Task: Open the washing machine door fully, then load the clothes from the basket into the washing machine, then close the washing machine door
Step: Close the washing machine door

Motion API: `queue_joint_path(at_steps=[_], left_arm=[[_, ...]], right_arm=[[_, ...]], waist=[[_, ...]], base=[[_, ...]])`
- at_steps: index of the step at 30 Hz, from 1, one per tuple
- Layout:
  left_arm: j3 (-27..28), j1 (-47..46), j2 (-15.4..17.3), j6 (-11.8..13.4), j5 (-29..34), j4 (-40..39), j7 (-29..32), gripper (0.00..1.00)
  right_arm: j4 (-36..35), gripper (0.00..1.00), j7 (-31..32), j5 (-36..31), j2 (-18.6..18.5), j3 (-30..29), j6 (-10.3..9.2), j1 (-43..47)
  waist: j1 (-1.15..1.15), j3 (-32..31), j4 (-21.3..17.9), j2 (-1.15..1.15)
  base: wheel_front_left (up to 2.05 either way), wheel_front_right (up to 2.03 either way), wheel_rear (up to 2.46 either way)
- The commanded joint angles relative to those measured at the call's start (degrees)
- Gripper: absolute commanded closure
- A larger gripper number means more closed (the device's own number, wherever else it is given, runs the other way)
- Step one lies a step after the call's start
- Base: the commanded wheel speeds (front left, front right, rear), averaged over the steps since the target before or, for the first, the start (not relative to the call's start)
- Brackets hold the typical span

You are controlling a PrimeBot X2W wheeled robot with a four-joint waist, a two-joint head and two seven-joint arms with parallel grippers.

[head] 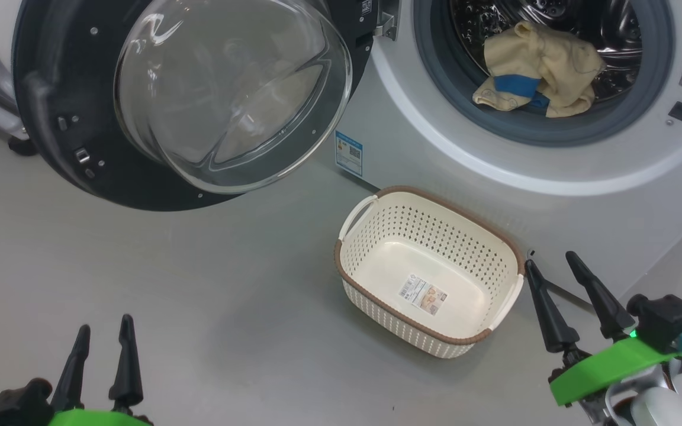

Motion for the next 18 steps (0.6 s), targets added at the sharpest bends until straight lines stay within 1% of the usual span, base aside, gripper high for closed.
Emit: queue_joint_path(at_steps=[1, 7, 9, 10, 11, 14, 18], left_arm=[[2.4, -1.2, 0.4, 0.0, 0.6, -1.9, -0.4, 0.0], [2.8, -2.3, 0.3, 0.0, -0.3, -3.2, -0.4, 0.0], [3.3, -3.0, 0.7, 0.0, -0.8, -4.4, -0.4, 0.6], [3.7, -3.5, 0.7, 0.0, -1.5, -5.2, -0.4, 0.86], [4.3, -4.1, 1.1, 0.0, -2.2, -6.2, -0.4, 1.0], [5.5, -6.4, 3.3, 0.0, -3.9, -9.8, -0.4, 1.0], [7.5, -11.2, 8.7, 0.0, -9.2, -13.8, -0.4, 1.0]], right_arm=[[-1.6, 0.0, -0.4, 0.5, -1.2, 0.9, 0.09, -1.3], [-1.7, 0.0, -0.4, 0.2, -1.1, 1.4, 0.09, -1.6], [-1.7, 0.0, -0.4, 0.1, -1.1, 1.6, 0.09, -1.9], [-1.7, 0.0, -0.4, 0.1, -1.1, 1.8, 0.09, -2.2], [-1.7, 0.0, -0.4, 0.0, -1.2, 1.9, 0.09, -2.5], [-1.8, 0.0, -0.4, -0.1, -1.3, 2.0, 0.09, -3.2], [-1.8, 0.0, -0.4, -0.3, -1.4, 1.9, 0.09, -3.9]], waist=[[0.0, 0.1, -0.1, 0.0], [0.0, 1.0, -0.7, 0.0], [0.0, 1.6, -1.0, 0.0], [0.0, 2.0, -1.1, 0.0], [0.0, 2.4, -1.3, 0.0], [0.0, 3.4, -1.5, 0.0], [0.0, 5.0, -1.6, 0.0]], base=[[0.0, 0.0, 0.0], [0.0, 0.0, 0.0], [0.0, 0.0, 0.0], [0.0, 0.0, 0.0], [0.0, 0.0, 0.0], [0.0, 0.0, 0.0], [0.0, 0.0, 0.0]])
